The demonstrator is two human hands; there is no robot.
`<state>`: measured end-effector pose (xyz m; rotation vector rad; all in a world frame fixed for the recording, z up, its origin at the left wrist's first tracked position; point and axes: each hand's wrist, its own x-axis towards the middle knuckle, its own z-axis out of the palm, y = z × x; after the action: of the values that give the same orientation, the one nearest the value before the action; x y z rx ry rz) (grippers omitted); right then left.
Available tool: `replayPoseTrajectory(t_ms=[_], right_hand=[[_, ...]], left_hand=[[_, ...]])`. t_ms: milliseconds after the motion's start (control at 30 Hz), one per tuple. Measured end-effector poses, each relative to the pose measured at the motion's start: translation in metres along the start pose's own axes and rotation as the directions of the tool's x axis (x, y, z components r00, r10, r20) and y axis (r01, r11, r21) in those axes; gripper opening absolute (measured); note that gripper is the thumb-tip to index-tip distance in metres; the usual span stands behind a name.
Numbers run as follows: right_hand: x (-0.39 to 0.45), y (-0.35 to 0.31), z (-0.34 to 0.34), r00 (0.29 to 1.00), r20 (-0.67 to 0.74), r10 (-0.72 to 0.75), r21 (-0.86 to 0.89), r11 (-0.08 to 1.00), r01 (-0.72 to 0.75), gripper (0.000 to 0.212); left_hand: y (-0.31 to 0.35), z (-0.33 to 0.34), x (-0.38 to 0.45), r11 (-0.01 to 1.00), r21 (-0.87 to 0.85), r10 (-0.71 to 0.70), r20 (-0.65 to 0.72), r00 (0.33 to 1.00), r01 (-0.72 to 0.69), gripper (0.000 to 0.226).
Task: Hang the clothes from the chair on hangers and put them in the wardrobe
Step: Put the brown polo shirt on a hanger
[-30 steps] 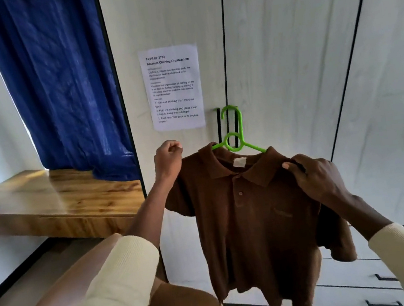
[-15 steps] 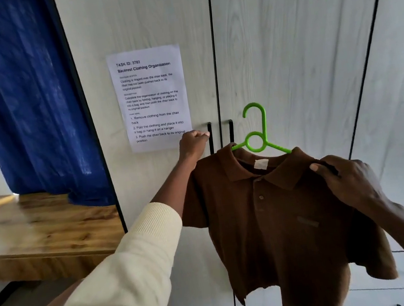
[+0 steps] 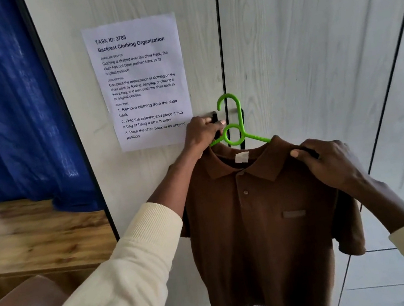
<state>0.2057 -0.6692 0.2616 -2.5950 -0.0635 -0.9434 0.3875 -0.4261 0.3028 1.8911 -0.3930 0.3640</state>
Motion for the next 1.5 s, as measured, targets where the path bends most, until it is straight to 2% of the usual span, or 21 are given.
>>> replayPoseTrajectory(t_ms=[133,300,433,533,733,967,1133,1233,1367,1467,1500], right_hand=[[-0.007,-0.002,0.009,1.000,-0.005,0.021,0.023,1.000,-0.021,0.026],[-0.022,-0.012,-0.003,0.998,0.023,0.056,0.054,0.997,-0.057,0.028],[-0.046,-0.020,-0.043,0.995,0.047,0.086,0.035,0.996,-0.087,0.026],[-0.068,-0.019,-0.079,0.992,0.055,0.112,0.007,0.994,-0.112,0.026],[-0.107,-0.030,-0.139,0.990,0.099,0.099,-0.044,0.994,-0.095,0.026],[-0.121,-0.071,-0.191,0.974,0.209,0.086,-0.107,0.992,-0.064,0.029],[-0.119,-0.104,-0.212,0.948,0.278,0.153,-0.117,0.985,-0.125,0.037],[-0.120,-0.128,-0.218,0.936,0.306,0.173,-0.087,0.984,-0.153,0.038],[-0.119,-0.151,-0.221,0.924,0.311,0.225,-0.026,0.973,-0.228,0.038],[-0.116,-0.172,-0.204,0.939,0.252,0.232,-0.054,0.973,-0.226,0.042],[-0.115,-0.181,-0.193,0.948,0.231,0.220,-0.063,0.975,-0.211,0.042]], left_hand=[[-0.004,-0.002,0.003,1.000,-0.025,-0.006,0.054,0.999,0.008,0.027],[0.014,-0.005,-0.016,0.998,-0.027,-0.061,0.033,0.998,0.062,0.019],[0.029,-0.016,-0.039,0.986,-0.115,-0.112,0.099,0.989,0.124,0.016],[0.039,-0.027,-0.070,0.985,-0.115,-0.115,0.091,0.989,0.125,0.011],[0.044,-0.062,-0.137,0.992,-0.092,-0.083,0.047,0.995,0.087,0.017],[0.056,-0.104,-0.209,0.988,-0.134,-0.093,-0.089,0.992,0.081,0.013],[0.058,-0.133,-0.252,0.969,-0.236,-0.123,-0.224,0.967,0.069,0.015],[0.059,-0.153,-0.274,0.949,-0.313,-0.133,-0.326,0.936,0.026,0.031],[0.054,-0.201,-0.300,0.987,-0.157,-0.110,-0.473,0.874,0.040,0.051],[0.043,-0.243,-0.310,0.995,-0.074,-0.097,-0.476,0.874,0.071,0.060],[0.042,-0.250,-0.312,0.996,-0.053,-0.094,-0.451,0.888,0.078,0.052]])
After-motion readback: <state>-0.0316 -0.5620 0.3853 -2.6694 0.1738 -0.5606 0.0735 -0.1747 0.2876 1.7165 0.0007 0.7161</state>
